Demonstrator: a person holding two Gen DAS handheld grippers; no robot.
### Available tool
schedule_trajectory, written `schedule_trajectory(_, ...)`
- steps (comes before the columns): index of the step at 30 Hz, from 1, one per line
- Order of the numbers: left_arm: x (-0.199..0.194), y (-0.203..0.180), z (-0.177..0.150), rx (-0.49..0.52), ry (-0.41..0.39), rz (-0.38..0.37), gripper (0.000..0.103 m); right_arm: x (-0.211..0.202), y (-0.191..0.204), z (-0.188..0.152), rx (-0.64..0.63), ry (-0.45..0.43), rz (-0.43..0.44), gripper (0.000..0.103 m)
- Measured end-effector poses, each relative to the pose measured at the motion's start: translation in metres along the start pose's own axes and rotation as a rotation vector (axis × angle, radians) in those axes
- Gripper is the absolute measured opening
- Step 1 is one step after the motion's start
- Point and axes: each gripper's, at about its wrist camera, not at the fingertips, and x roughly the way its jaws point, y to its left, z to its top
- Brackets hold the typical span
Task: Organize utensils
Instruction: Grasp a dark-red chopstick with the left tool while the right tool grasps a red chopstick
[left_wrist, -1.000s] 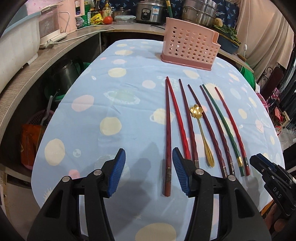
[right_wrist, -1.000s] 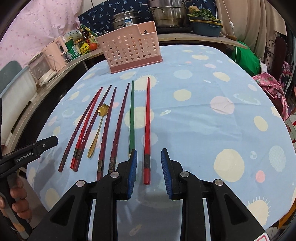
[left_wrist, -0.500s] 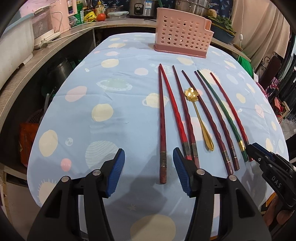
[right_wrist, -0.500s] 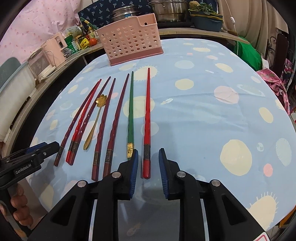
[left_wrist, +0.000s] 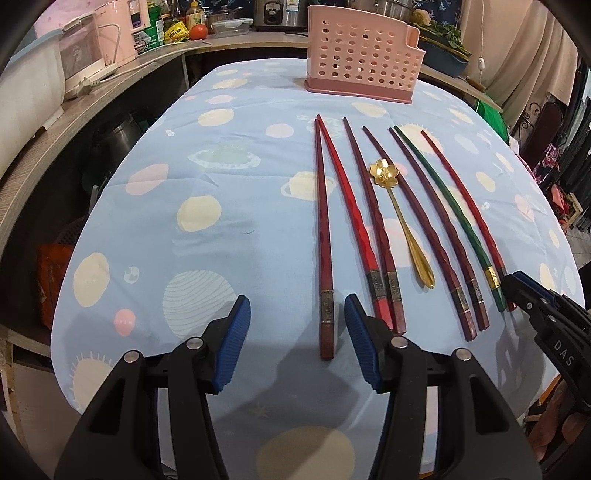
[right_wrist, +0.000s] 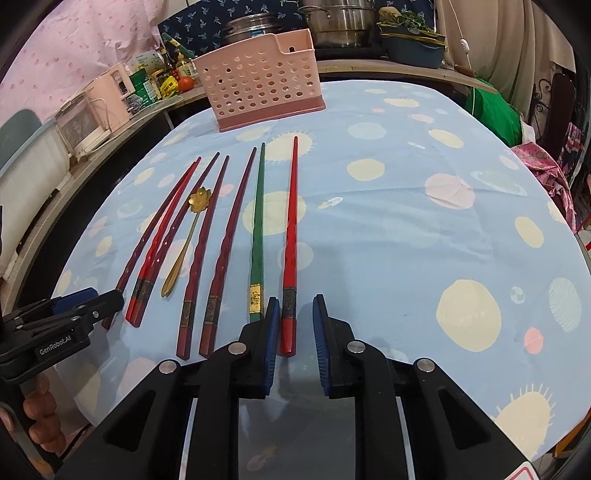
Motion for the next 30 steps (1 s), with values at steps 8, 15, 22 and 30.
schedule_trajectory(8, -0.002, 0.004, -0.001, -0.002, -0.003, 0.008, 0.027, 0.0, 0.001, -0.001, -0.007, -0.004, -0.012, 0.013)
schedule_trajectory(15, -0.002, 0.004, -0.001, -0.004, -0.001, -0.028, 0.008, -0.001, 0.001, -0.002, -0.014, -0.004, -0.015, 0.008)
schedule_trajectory(22, -0.005, 0.004, -0.001, -0.015, 0.003, -0.057, 0.007, -0.004, 0.001, -0.001, -0.011, -0.002, -0.002, 0.008)
schedule_trajectory(30, -0.025, 0.009, 0.009, -0.039, -0.03, -0.086, 0.007, -0.027, 0.002, 0.011, 0.0, -0.069, 0.008, 0.008)
